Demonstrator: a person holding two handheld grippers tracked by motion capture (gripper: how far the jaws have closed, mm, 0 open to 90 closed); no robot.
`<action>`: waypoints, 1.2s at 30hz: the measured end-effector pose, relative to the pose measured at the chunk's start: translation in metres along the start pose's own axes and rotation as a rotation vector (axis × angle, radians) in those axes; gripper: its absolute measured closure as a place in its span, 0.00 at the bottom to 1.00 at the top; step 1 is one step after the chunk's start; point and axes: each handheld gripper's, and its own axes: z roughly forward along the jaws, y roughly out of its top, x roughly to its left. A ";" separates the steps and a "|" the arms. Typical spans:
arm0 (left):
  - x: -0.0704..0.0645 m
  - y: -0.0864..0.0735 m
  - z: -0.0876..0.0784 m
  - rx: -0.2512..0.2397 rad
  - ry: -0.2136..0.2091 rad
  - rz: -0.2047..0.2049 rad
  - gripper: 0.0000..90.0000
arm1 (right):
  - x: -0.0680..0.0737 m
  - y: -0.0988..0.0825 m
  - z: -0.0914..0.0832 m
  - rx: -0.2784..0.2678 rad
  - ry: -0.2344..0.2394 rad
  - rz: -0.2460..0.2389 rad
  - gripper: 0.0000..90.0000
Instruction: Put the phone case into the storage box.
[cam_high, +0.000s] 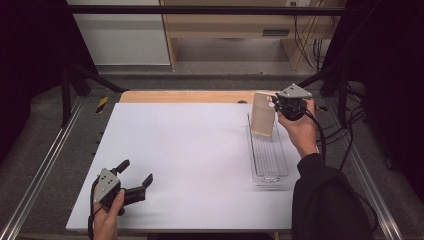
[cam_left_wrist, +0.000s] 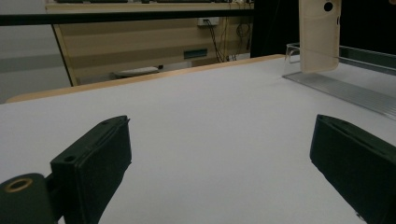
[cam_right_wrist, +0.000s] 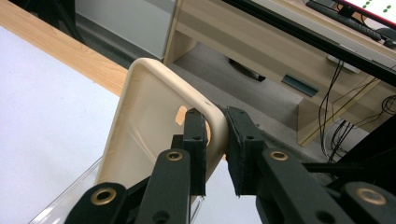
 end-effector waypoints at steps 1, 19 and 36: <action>0.001 0.000 0.001 -0.005 -0.005 -0.003 0.06 | 0.000 0.000 0.000 0.000 -0.002 -0.002 0.87; 0.004 0.000 0.003 -0.033 -0.043 -0.027 0.06 | -0.002 -0.004 0.002 -0.002 -0.007 -0.009 0.87; 0.002 0.000 0.003 -0.025 -0.046 -0.010 0.06 | 0.003 -0.004 0.005 -0.005 -0.006 -0.026 0.87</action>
